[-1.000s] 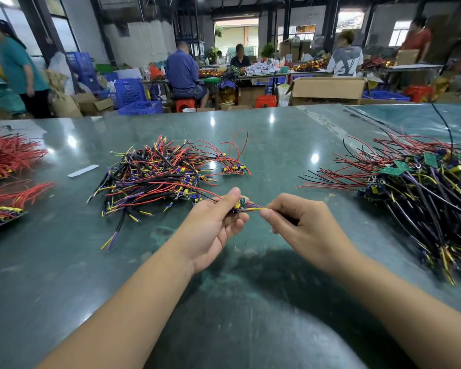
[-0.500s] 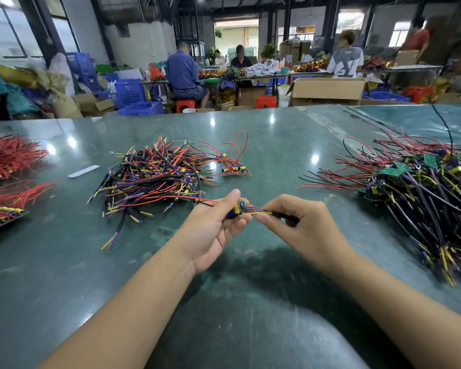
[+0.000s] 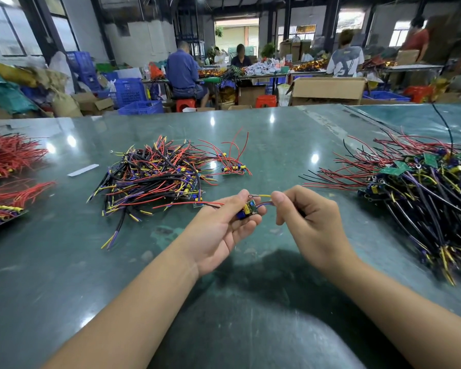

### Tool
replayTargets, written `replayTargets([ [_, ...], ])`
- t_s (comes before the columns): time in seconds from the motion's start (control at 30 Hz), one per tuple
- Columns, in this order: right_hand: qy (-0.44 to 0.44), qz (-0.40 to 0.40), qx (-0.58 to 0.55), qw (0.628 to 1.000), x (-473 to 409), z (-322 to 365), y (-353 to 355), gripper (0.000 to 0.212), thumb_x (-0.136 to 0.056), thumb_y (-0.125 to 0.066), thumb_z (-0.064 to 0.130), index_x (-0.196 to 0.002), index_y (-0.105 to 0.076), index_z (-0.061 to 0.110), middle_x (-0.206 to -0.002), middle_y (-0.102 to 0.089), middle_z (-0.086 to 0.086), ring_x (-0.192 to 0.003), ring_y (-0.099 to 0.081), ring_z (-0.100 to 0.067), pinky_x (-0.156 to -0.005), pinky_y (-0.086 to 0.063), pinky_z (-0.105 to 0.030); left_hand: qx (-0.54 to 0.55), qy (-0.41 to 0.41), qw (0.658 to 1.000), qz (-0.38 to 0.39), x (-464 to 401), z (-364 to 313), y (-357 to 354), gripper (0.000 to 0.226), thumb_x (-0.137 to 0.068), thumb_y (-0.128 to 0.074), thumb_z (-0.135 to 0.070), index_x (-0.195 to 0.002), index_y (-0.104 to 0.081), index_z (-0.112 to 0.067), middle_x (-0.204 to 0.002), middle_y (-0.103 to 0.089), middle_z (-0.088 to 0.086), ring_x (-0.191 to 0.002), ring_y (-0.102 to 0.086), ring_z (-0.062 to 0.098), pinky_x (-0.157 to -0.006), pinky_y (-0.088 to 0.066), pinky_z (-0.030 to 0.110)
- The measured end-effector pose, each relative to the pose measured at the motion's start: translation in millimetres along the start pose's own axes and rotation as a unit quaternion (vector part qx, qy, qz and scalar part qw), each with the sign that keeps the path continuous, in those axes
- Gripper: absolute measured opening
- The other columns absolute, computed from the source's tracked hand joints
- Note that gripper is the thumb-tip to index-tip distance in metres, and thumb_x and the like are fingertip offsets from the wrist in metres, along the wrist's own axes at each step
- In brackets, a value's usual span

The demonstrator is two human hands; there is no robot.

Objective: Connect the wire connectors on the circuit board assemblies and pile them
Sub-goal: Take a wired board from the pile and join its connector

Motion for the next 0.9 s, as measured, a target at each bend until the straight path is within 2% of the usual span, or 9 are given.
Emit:
replayTargets([
  [0.1, -0.001, -0.001, 0.015, 1.000, -1.3, 0.0, 2.0, 0.034, -0.091, -0.058, 0.025, -0.062, -0.056, 0.006, -0.047, -0.045, 0.004, -0.045, -0.033, -0.002, -0.047, -0.028, -0.014, 0.017, -0.023, 1.000, 0.011, 0.1, -2.1, -1.3, 0.032, -0.077, -0.060, -0.032, -0.094, -0.069, -0.006, -0.077, -0.071, 0.009, -0.058, -0.065, 0.008, -0.054, -0.053, 0.015],
  [0.17, -0.009, 0.007, 0.022, 1.000, -2.0, -2.4, 1.9, 0.034, -0.091, -0.059, 0.023, -0.062, -0.055, 0.004, -0.049, -0.044, -0.006, -0.046, -0.031, -0.003, -0.047, -0.028, -0.018, 0.014, -0.043, 0.999, 0.009, 0.2, -2.8, -2.1, 0.032, -0.070, -0.064, -0.028, -0.092, -0.068, -0.005, -0.074, -0.071, 0.008, -0.057, -0.065, 0.008, -0.055, -0.053, 0.014],
  [0.2, -0.014, 0.016, 0.023, 1.000, -1.9, -3.5, 1.5, 0.034, -0.091, -0.060, 0.022, -0.062, -0.055, 0.005, -0.048, -0.043, -0.005, -0.046, -0.031, -0.003, -0.047, -0.027, -0.017, 0.006, -0.049, 0.999, 0.001, 0.0, -2.2, -2.2, 0.029, -0.068, -0.066, -0.023, -0.090, -0.067, -0.005, -0.072, -0.071, 0.007, -0.056, -0.064, 0.007, -0.054, -0.052, 0.014],
  [0.27, -0.022, 0.042, 0.016, 0.999, -1.7, -6.0, 0.5, 0.031, -0.091, -0.061, 0.020, -0.062, -0.055, 0.009, -0.048, -0.042, 0.004, -0.045, -0.031, -0.002, -0.047, -0.027, -0.015, -0.009, -0.056, 0.998, -0.022, -1.6, -0.4, -0.4, 0.019, -0.071, -0.067, -0.014, -0.087, -0.065, -0.005, -0.068, -0.070, 0.006, -0.051, -0.062, 0.005, -0.051, -0.051, 0.013],
  [0.37, -0.045, 0.082, 0.010, 0.996, -2.6, -9.2, -3.1, 0.019, -0.090, -0.063, 0.024, -0.073, -0.061, 0.016, -0.055, -0.052, -0.006, -0.049, -0.037, -0.007, -0.048, -0.030, -0.020, -0.038, -0.068, 0.995, -0.055, -4.1, -2.0, 5.3, 0.003, -0.085, -0.061, -0.005, -0.083, -0.063, -0.005, -0.063, -0.068, 0.005, -0.047, -0.059, 0.004, -0.048, -0.050, 0.012],
  [0.43, -0.067, 0.099, 0.029, 0.992, -4.9, -12.6, -3.8, 0.011, -0.089, -0.063, 0.026, -0.078, -0.063, 0.021, -0.062, -0.059, -0.008, -0.050, -0.043, -0.014, -0.049, -0.034, -0.022, -0.072, -0.083, 0.992, -0.069, -4.7, -5.1, 8.7, 0.007, -0.088, -0.059, -0.002, -0.082, -0.063, -0.005, -0.060, -0.067, 0.004, -0.046, -0.057, 0.004, -0.047, -0.049, 0.012],
  [0.6, -0.106, 0.142, 0.040, 0.983, -4.7, -16.9, -0.5, 0.025, -0.093, -0.057, 0.018, -0.068, -0.061, 0.021, -0.056, -0.060, 0.004, -0.043, -0.038, -0.001, -0.046, -0.028, -0.010, -0.139, -0.101, 0.983, -0.072, -4.8, -7.5, 14.3, 0.007, -0.086, -0.062, 0.001, -0.085, -0.066, -0.005, -0.062, -0.067, 0.002, -0.048, -0.058, 0.005, -0.048, -0.048, 0.013],
  [0.73, -0.116, 0.136, 0.032, 0.983, -4.5, -16.6, 0.8, 0.022, -0.091, -0.057, 0.020, -0.070, -0.062, 0.017, -0.058, -0.061, -0.002, -0.043, -0.037, -0.001, -0.047, -0.028, -0.011, -0.152, -0.076, 0.984, -0.048, -4.8, -3.3, 14.3, 0.009, -0.082, -0.065, 0.003, -0.082, -0.068, -0.006, -0.064, -0.065, 0.003, -0.052, -0.060, 0.007, -0.052, -0.050, 0.014],
  [0.9, -0.136, 0.125, 0.072, 0.980, -5.3, -22.4, -0.8, 0.022, -0.088, -0.059, 0.021, -0.067, -0.062, 0.016, -0.057, -0.059, -0.005, -0.045, -0.037, -0.003, -0.046, -0.029, -0.015, -0.200, -0.090, 0.974, -0.053, -5.2, -1.6, 14.2, 0.012, -0.081, -0.067, 0.001, -0.077, -0.068, -0.010, -0.061, -0.063, 0.001, -0.054, -0.061, 0.008, -0.052, -0.049, 0.015],
])
Point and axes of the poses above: each hand's wrist, its own x-axis away from the middle knuckle, its own y-axis out of the back of the hand, z = x × y, the point moved 4 cm from there along -x, towards the middle knuckle
